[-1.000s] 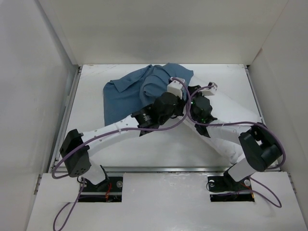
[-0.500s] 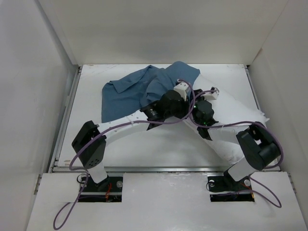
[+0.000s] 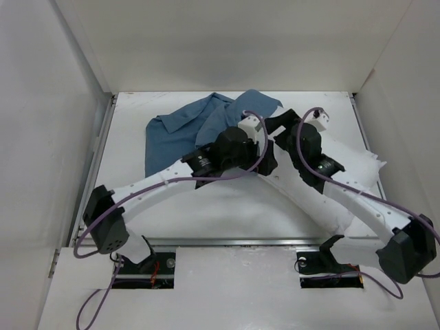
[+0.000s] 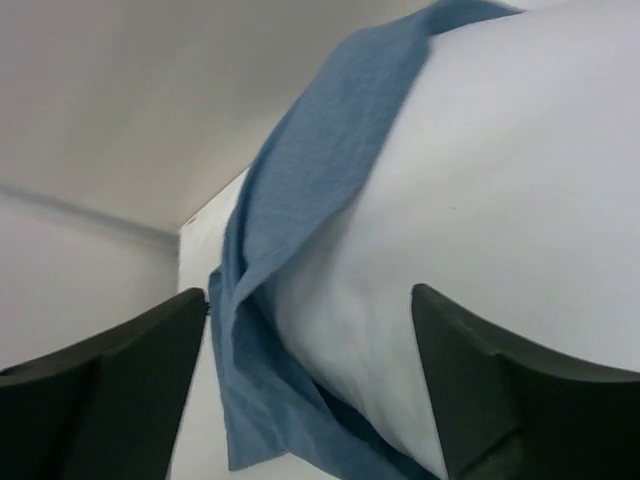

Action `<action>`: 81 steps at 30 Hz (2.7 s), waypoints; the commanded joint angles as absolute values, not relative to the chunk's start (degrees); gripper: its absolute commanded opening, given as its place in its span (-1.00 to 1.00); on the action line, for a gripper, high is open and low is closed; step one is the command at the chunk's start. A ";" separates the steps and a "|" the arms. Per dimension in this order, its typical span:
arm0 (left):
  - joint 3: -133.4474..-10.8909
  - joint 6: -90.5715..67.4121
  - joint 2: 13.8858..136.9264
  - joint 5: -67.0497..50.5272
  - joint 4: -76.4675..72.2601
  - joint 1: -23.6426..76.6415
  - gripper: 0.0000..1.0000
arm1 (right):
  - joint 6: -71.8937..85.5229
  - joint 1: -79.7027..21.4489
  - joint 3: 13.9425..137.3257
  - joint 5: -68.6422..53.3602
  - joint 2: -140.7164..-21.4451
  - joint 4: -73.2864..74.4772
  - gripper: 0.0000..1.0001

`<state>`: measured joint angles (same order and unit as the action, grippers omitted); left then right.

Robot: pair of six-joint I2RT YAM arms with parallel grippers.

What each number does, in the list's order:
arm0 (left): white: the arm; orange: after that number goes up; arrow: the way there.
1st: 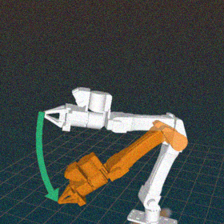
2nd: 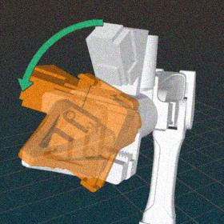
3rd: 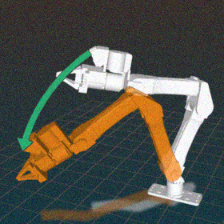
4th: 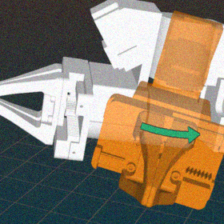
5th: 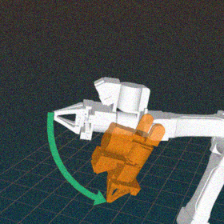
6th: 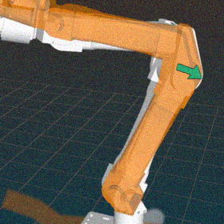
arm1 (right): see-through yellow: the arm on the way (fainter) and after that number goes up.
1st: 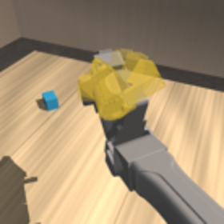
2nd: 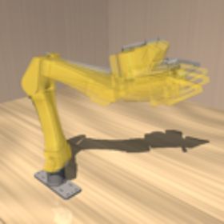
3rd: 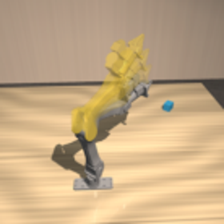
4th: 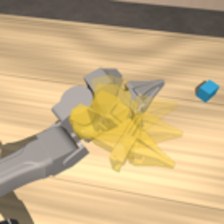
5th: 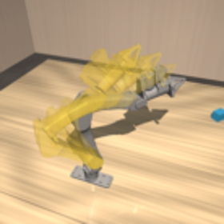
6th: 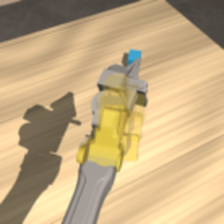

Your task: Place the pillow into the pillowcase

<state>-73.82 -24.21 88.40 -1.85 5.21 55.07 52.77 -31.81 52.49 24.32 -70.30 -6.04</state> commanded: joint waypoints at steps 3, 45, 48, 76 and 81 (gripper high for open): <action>-74.27 -21.97 78.76 0.95 5.79 55.11 1.00 | 49.93 -30.67 57.83 38.49 -65.22 17.67 0.94; -92.49 -21.27 104.78 4.47 8.09 33.57 0.97 | 28.74 -33.66 66.53 -10.91 -81.22 21.96 0.75; -87.82 -20.74 98.37 10.16 9.04 34.19 0.97 | 28.13 -32.96 65.92 -2.57 -76.13 25.82 0.75; -109.09 -25.14 123.57 35.09 39.65 56.78 1.00 | 33.57 -11.61 55.72 7.91 -63.02 27.95 0.95; -108.46 -23.91 127.96 32.87 36.83 54.14 0.10 | 33.05 -10.11 53.09 5.89 -63.02 26.54 0.95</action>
<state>-110.65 -23.97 124.66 38.11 36.23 57.32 33.01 -10.74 54.00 7.40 -64.18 29.63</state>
